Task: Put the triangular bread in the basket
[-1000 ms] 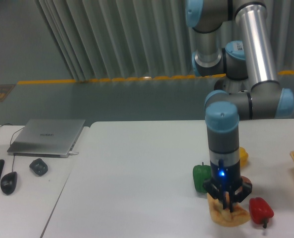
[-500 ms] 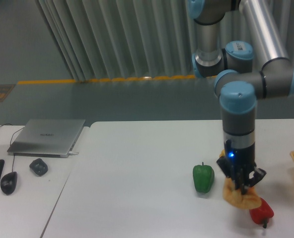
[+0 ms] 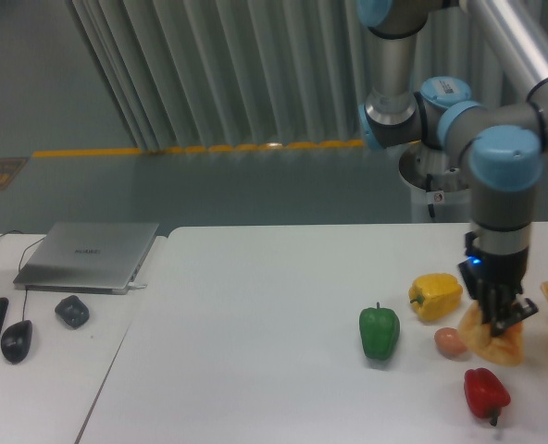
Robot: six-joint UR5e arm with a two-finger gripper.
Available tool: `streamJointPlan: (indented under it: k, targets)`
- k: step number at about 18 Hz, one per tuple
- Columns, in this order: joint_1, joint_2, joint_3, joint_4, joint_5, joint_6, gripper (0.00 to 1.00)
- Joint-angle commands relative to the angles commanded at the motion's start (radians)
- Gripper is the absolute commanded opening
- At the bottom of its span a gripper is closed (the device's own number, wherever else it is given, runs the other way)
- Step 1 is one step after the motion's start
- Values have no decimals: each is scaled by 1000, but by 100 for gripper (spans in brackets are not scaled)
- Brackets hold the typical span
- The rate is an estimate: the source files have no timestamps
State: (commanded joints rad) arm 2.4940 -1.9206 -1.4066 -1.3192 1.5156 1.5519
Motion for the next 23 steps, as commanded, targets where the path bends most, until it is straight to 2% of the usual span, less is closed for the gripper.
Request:
streamJointPlan:
  k: [5, 8, 10, 12, 14, 15, 17, 18, 23]
  targets:
    - [109, 5, -5, -3, 3, 184, 22]
    - [147, -15, -3, 3, 26, 321, 22]
    - [161, -32, -5, 37, 47, 342, 25]
    - [177, -41, -5, 48, 48, 370, 38]
    - [181, -52, -5, 63, 48, 393, 42]
    - [184, -54, -5, 67, 48, 395, 50]
    - [196, -57, -6, 67, 45, 393, 78]
    - [197, -60, -6, 67, 45, 392, 100]
    - [192, -51, -8, 75, 43, 346, 100]
